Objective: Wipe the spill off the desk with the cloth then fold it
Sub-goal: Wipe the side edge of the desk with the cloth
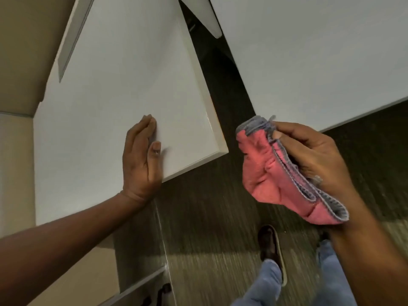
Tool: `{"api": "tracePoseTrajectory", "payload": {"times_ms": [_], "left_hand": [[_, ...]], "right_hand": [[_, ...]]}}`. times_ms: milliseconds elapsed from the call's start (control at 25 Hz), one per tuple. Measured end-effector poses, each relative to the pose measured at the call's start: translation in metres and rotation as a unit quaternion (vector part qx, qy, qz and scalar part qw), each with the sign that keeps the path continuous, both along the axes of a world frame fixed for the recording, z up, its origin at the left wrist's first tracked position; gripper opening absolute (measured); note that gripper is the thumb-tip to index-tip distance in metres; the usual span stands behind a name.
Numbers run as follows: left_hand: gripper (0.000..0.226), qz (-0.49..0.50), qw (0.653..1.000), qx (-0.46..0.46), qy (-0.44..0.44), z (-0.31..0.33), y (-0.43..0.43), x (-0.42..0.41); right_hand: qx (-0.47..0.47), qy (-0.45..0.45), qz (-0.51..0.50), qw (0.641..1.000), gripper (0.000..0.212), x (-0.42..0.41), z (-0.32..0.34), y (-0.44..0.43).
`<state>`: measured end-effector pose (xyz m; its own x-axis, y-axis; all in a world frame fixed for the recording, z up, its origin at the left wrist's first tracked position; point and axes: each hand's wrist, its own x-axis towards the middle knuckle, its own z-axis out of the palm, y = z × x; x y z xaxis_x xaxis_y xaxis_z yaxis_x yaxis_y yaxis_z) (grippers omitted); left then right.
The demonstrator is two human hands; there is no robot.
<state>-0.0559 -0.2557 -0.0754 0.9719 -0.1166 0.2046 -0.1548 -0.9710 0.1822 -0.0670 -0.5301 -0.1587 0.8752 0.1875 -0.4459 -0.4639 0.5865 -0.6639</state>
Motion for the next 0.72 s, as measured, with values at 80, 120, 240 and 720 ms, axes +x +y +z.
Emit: {"api": "tracePoseTrajectory", "payload": {"times_ms": [80,120,240,720], "left_hand": [[0.047,0.007,1.000,0.002,0.000,-0.001,0.003,0.002],[0.047,0.012,1.000,0.000,0.000,-0.002,0.004,0.002],[0.051,0.009,1.000,0.006,-0.013,-0.003,0.005,-0.002],[0.057,-0.024,1.000,0.016,0.004,0.001,0.005,0.002]], "right_hand": [[0.012,0.000,-0.008,1.000,0.020,0.008,0.005,0.004],[0.007,-0.010,-0.011,1.000,0.020,0.014,0.007,0.005],[-0.005,-0.027,-0.023,0.999,0.020,0.039,0.012,0.006],[0.028,-0.078,0.041,0.996,0.023,0.098,-0.003,0.050]]}}
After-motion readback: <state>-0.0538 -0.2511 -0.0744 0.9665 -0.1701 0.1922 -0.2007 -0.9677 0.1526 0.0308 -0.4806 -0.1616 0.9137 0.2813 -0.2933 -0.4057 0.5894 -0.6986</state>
